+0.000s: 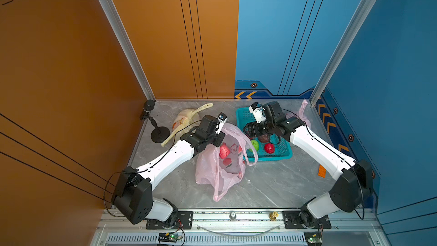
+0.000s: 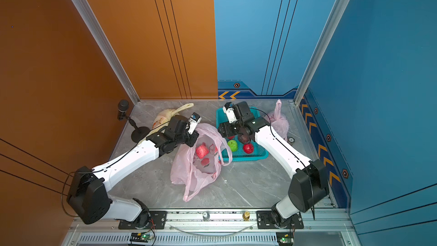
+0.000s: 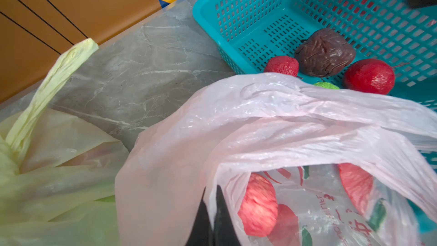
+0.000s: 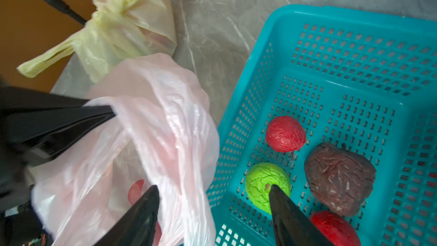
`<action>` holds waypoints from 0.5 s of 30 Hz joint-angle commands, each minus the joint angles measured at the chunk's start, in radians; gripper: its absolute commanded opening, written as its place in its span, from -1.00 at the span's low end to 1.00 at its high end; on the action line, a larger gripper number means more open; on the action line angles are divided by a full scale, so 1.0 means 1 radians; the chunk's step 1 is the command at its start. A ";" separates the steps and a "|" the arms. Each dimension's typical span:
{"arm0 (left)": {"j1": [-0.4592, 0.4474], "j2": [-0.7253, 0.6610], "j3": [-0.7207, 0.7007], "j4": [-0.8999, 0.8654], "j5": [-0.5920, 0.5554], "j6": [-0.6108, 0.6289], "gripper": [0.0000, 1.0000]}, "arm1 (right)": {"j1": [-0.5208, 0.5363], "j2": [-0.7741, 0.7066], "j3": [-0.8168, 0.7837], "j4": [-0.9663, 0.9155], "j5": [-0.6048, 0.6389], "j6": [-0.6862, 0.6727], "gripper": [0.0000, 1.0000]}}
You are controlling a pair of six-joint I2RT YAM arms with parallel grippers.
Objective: Untie the knot of a plastic bag & take out the apple
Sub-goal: Pick up the apple from the plastic bag.
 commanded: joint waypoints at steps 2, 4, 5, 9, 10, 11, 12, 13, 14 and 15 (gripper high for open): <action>0.010 0.045 -0.021 0.041 -0.028 -0.036 -1.00 | 0.084 -0.114 -0.056 0.046 -0.075 -0.060 0.46; 0.010 0.056 -0.031 0.045 -0.031 -0.051 -1.00 | 0.133 -0.125 -0.071 0.020 -0.079 -0.067 0.45; 0.010 0.057 -0.033 0.053 -0.032 -0.057 -1.00 | 0.160 -0.125 -0.087 0.022 -0.082 -0.064 0.45; 0.013 0.056 -0.070 0.062 -0.035 -0.076 -1.00 | 0.290 -0.075 -0.132 0.071 -0.033 -0.032 0.45; 0.013 0.058 -0.071 0.062 -0.034 -0.079 -1.00 | 0.310 -0.054 -0.133 0.076 -0.010 -0.031 0.45; 0.013 0.059 -0.072 0.063 -0.033 -0.081 -1.00 | 0.330 -0.026 -0.129 0.079 0.020 -0.028 0.45; 0.013 0.061 -0.071 0.062 -0.030 -0.083 -1.00 | 0.343 0.007 -0.120 0.082 0.047 -0.022 0.45; 0.013 0.063 -0.071 0.062 -0.026 -0.084 -1.00 | 0.353 0.033 -0.113 0.085 0.065 -0.021 0.45; 0.014 0.066 -0.071 0.061 -0.023 -0.085 -1.00 | 0.363 0.064 -0.099 0.087 0.095 -0.018 0.46; 0.015 0.069 -0.068 0.057 -0.019 -0.087 -1.00 | 0.374 0.096 -0.084 0.084 0.135 -0.012 0.46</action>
